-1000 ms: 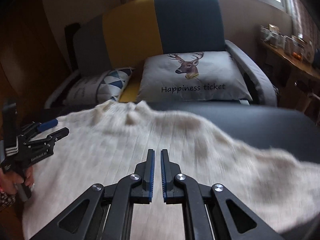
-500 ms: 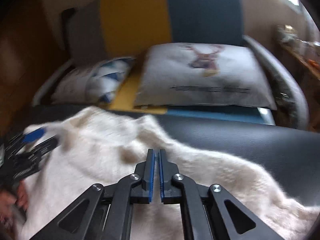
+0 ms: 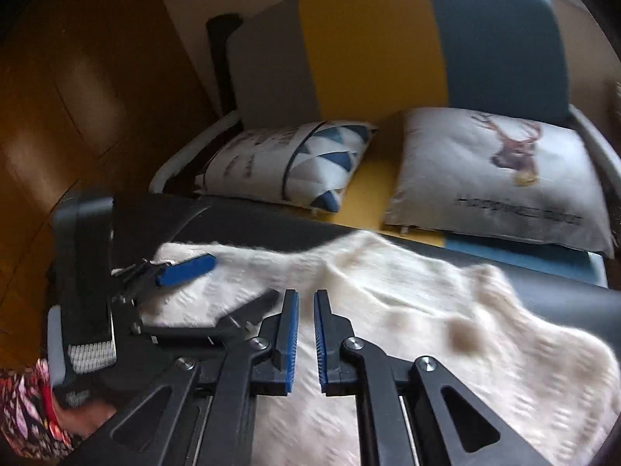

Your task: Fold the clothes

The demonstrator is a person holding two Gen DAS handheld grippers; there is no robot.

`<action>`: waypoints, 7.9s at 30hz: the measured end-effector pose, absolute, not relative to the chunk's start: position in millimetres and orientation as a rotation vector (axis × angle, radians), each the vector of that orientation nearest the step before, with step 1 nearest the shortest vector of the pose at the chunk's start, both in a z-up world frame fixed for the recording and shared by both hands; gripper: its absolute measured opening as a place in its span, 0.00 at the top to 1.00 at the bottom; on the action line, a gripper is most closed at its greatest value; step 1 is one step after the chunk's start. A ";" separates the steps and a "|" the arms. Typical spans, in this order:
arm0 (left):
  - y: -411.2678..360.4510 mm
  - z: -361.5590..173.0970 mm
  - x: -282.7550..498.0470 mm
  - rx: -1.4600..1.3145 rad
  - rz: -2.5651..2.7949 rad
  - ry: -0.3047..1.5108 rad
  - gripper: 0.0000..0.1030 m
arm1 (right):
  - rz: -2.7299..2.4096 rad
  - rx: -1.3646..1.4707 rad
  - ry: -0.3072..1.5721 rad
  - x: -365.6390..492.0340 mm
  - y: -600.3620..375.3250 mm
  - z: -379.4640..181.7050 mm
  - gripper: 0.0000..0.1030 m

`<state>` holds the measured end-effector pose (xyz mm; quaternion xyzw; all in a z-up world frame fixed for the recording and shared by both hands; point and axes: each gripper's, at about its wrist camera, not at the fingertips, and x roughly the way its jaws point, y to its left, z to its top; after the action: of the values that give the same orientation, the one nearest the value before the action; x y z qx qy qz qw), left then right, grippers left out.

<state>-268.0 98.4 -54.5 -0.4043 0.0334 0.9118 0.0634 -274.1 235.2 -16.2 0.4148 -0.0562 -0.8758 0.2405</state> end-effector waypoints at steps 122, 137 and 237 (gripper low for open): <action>129.9 -58.7 -112.2 -1.327 2.718 0.195 0.00 | -3.301 1.010 -1.322 -17.0 646.5 50.8 0.91; 129.2 -58.1 -112.9 -1.325 2.716 0.185 0.00 | -2.735 0.954 -0.891 -151.4 365.8 89.4 0.91; 97.0 -27.5 -149.1 -1.176 2.579 -0.381 0.92 | -2.903 1.043 -1.354 -40.7 486.6 -67.8 1.00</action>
<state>-149.1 97.0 -27.5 -0.4072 -0.1318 0.8928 0.1405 -40.7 486.6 -67.8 0.3075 -0.3993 -0.8563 -0.1130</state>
